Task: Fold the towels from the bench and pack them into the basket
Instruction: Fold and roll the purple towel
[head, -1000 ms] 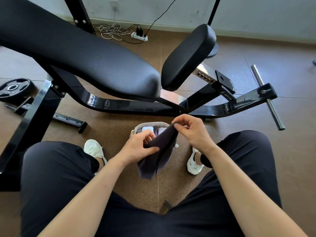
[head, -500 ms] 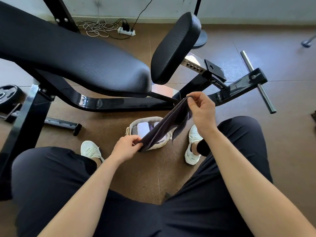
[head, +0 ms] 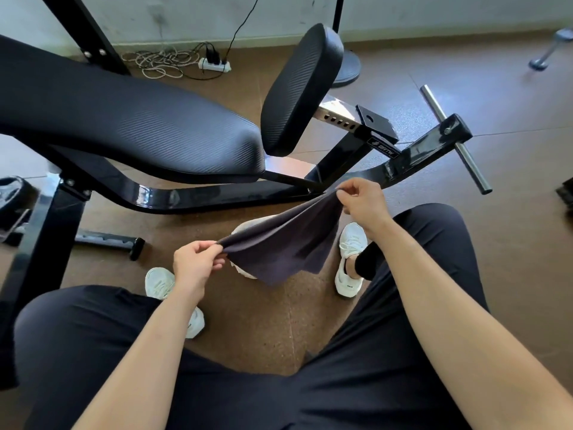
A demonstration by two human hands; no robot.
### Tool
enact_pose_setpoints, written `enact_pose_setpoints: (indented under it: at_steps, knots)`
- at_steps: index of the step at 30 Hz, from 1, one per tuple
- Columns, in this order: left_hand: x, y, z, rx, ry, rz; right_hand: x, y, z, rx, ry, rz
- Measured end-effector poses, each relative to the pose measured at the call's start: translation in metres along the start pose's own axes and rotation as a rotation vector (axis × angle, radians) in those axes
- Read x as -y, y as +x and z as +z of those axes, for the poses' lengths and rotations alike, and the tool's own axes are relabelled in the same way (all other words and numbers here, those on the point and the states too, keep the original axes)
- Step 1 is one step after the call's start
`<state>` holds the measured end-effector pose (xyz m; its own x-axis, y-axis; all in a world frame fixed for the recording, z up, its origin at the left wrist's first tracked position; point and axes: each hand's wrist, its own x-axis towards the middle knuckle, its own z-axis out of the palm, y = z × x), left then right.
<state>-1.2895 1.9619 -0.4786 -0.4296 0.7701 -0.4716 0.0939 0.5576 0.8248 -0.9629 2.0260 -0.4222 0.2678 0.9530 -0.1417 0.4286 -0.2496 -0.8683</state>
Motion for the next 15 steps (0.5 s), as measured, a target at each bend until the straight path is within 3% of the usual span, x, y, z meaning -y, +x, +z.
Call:
enact_pose_setpoints:
  at_steps: [3, 6, 9, 12, 15]
  knots:
    - [-0.008, -0.003, -0.007, -0.029, -0.121, 0.023, -0.003, -0.001, -0.002, 0.094, -0.165, 0.037]
    - [-0.018, -0.007, -0.013, -0.08, -0.18, 0.106, -0.006, -0.003, 0.0, 0.222, -0.141, 0.122]
    - [-0.023, -0.01, -0.022, -0.176, -0.107, 0.203, -0.004, -0.004, 0.006, 0.257, 0.121, 0.209]
    - [-0.021, -0.012, -0.029, -0.246, 0.181, 0.345, 0.003, -0.002, 0.014, 0.195, 0.415, 0.213]
    - [-0.022, -0.015, -0.027, -0.149, 0.341, 0.313, 0.006, -0.002, 0.021, 0.164, 0.532, 0.225]
